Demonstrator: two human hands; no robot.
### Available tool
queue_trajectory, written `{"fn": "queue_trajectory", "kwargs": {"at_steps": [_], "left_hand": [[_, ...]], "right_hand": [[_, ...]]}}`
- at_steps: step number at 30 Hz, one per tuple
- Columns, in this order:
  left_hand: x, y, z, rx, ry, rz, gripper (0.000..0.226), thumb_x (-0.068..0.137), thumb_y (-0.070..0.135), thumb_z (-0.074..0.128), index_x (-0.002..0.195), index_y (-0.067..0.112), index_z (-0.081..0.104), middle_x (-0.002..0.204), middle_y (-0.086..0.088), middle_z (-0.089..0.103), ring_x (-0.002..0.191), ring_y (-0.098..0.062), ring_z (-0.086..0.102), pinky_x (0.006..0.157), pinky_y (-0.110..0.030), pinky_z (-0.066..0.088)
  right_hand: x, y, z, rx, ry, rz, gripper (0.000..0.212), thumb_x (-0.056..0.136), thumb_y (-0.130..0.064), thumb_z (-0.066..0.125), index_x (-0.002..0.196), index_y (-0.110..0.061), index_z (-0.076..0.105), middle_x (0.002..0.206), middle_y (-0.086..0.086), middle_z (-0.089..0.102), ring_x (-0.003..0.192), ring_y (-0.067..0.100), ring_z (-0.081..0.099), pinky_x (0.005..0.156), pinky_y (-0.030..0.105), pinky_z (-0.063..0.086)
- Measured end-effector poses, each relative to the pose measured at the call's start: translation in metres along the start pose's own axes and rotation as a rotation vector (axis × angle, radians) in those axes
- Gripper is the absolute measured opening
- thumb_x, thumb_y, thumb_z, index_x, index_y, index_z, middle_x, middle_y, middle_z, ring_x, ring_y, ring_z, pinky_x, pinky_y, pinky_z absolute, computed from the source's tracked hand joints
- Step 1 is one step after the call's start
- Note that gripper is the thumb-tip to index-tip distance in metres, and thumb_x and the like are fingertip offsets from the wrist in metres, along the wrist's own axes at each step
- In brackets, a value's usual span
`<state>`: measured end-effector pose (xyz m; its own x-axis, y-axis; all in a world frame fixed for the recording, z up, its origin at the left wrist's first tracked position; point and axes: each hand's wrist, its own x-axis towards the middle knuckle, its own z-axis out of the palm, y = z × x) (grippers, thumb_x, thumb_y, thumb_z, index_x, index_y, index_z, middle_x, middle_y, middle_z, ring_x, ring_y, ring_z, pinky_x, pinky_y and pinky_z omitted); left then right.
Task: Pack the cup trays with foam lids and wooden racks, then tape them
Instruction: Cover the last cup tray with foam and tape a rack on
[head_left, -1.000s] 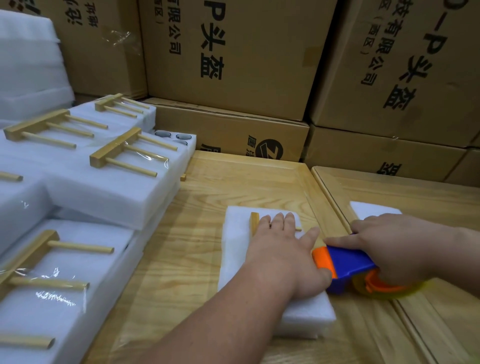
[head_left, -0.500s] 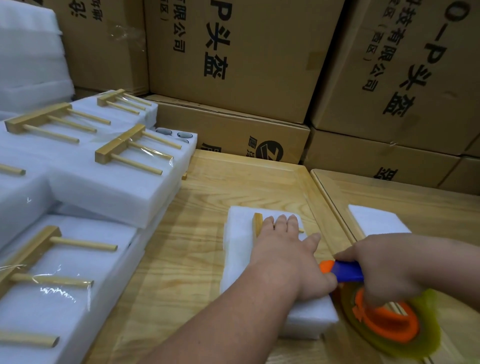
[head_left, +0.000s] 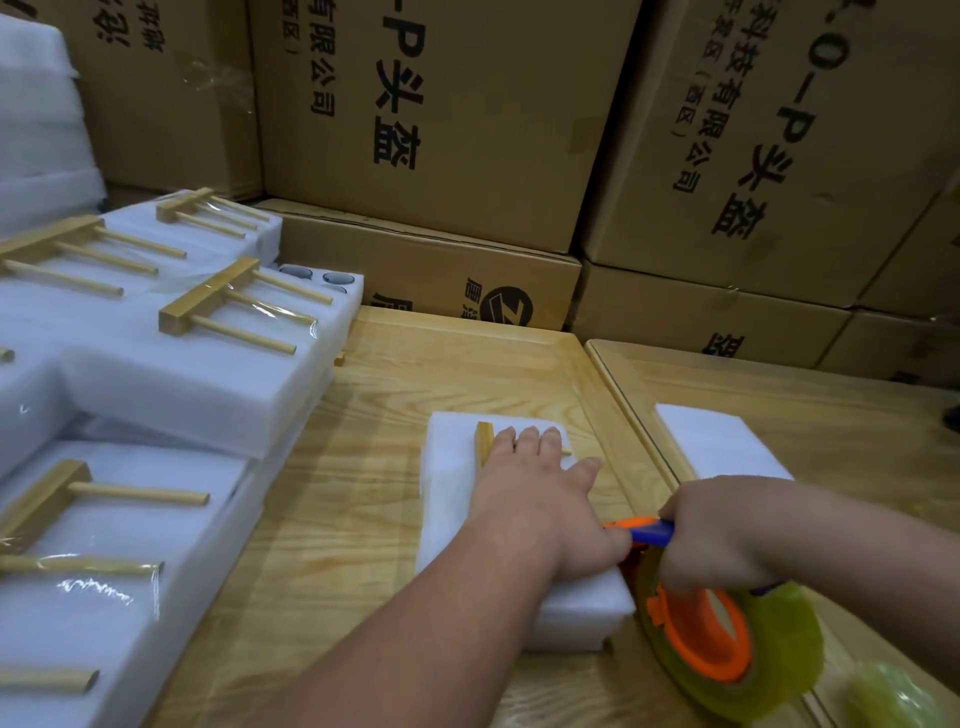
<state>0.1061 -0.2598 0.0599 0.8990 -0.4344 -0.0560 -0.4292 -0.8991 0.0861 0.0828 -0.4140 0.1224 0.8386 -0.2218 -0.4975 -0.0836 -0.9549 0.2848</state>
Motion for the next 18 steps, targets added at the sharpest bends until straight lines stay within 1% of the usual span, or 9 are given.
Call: {"fn": "queue_trajectory", "kwargs": {"at_steps": [3, 6, 8, 10, 11, 13, 15, 16, 18], "left_hand": [[-0.001, 0.0, 0.0, -0.013, 0.005, -0.002, 0.088, 0.089, 0.079, 0.031, 0.163, 0.036, 0.008, 0.171, -0.012, -0.004, 0.157, -0.031, -0.007, 0.125, -0.052, -0.007], [-0.001, 0.0, 0.001, -0.011, 0.02, 0.0, 0.089, 0.089, 0.079, 0.031, 0.163, 0.034, 0.01, 0.171, -0.012, -0.002, 0.157, -0.03, -0.005, 0.125, -0.052, -0.007], [-0.001, 0.0, 0.001, -0.008, 0.024, 0.003, 0.088, 0.09, 0.078, 0.031, 0.163, 0.033, 0.01, 0.171, -0.012, -0.002, 0.157, -0.03, -0.004, 0.125, -0.052, -0.007], [-0.001, -0.001, 0.002, -0.009, 0.025, 0.002, 0.088, 0.091, 0.077, 0.031, 0.163, 0.032, 0.009, 0.171, -0.011, -0.003, 0.157, -0.03, -0.005, 0.125, -0.052, -0.007], [-0.002, 0.0, 0.003, -0.011, 0.026, 0.002, 0.088, 0.091, 0.076, 0.031, 0.163, 0.032, 0.009, 0.171, -0.011, -0.003, 0.157, -0.03, -0.006, 0.125, -0.052, -0.008], [-0.001, -0.001, 0.005, -0.014, 0.033, 0.0, 0.089, 0.09, 0.077, 0.031, 0.163, 0.031, 0.008, 0.171, -0.011, -0.003, 0.157, -0.03, -0.006, 0.125, -0.051, -0.008], [0.001, -0.002, 0.006, -0.019, 0.042, 0.0, 0.09, 0.09, 0.076, 0.031, 0.163, 0.03, 0.008, 0.171, -0.012, -0.001, 0.157, -0.03, -0.005, 0.125, -0.052, -0.008], [0.002, -0.002, 0.006, -0.02, 0.048, 0.001, 0.091, 0.09, 0.076, 0.032, 0.163, 0.029, 0.008, 0.171, -0.012, 0.0, 0.157, -0.03, -0.004, 0.125, -0.052, -0.007], [0.002, -0.002, 0.007, -0.021, 0.06, 0.002, 0.092, 0.089, 0.075, 0.033, 0.163, 0.027, 0.008, 0.171, -0.012, 0.003, 0.157, -0.03, -0.001, 0.125, -0.053, -0.006]], "right_hand": [[-0.001, 0.003, 0.001, -0.029, 0.043, 0.011, 0.044, 0.062, -0.048, 0.06, 0.102, -0.032, 0.061, 0.089, -0.005, 0.067, 0.076, 0.014, 0.067, 0.063, 0.026, 0.052], [0.003, 0.012, -0.003, -0.07, 0.195, 0.035, 0.057, 0.065, -0.049, 0.055, 0.122, -0.042, 0.048, 0.09, -0.009, 0.06, 0.071, 0.011, 0.06, 0.058, 0.026, 0.046], [0.014, 0.02, -0.003, -0.102, 0.285, 0.084, 0.072, 0.068, -0.05, 0.055, 0.138, -0.047, 0.037, 0.101, -0.011, 0.059, 0.08, 0.014, 0.058, 0.063, 0.028, 0.045], [0.027, 0.031, 0.001, -0.122, 0.347, 0.154, 0.08, 0.073, -0.051, 0.054, 0.149, -0.044, 0.03, 0.119, -0.007, 0.059, 0.098, 0.02, 0.059, 0.068, 0.031, 0.044], [0.034, 0.038, 0.005, -0.125, 0.374, 0.178, 0.083, 0.075, -0.052, 0.054, 0.152, -0.043, 0.026, 0.125, -0.005, 0.057, 0.104, 0.021, 0.059, 0.068, 0.032, 0.044], [0.045, 0.052, 0.012, -0.113, 0.446, 0.211, 0.089, 0.077, -0.057, 0.052, 0.157, -0.042, 0.016, 0.129, -0.001, 0.053, 0.108, 0.022, 0.059, 0.067, 0.033, 0.044], [0.056, 0.061, 0.018, -0.078, 0.541, 0.228, 0.092, 0.08, -0.071, 0.044, 0.158, -0.04, 0.008, 0.131, 0.003, 0.051, 0.11, 0.024, 0.059, 0.069, 0.033, 0.043], [0.06, 0.061, 0.021, -0.044, 0.581, 0.226, 0.092, 0.081, -0.077, 0.037, 0.158, -0.039, 0.007, 0.132, 0.006, 0.05, 0.111, 0.026, 0.058, 0.072, 0.034, 0.042], [0.068, 0.053, 0.028, 0.017, 0.658, 0.217, 0.088, 0.084, -0.079, 0.031, 0.158, -0.037, 0.008, 0.13, 0.011, 0.05, 0.114, 0.03, 0.057, 0.08, 0.037, 0.042]]}}
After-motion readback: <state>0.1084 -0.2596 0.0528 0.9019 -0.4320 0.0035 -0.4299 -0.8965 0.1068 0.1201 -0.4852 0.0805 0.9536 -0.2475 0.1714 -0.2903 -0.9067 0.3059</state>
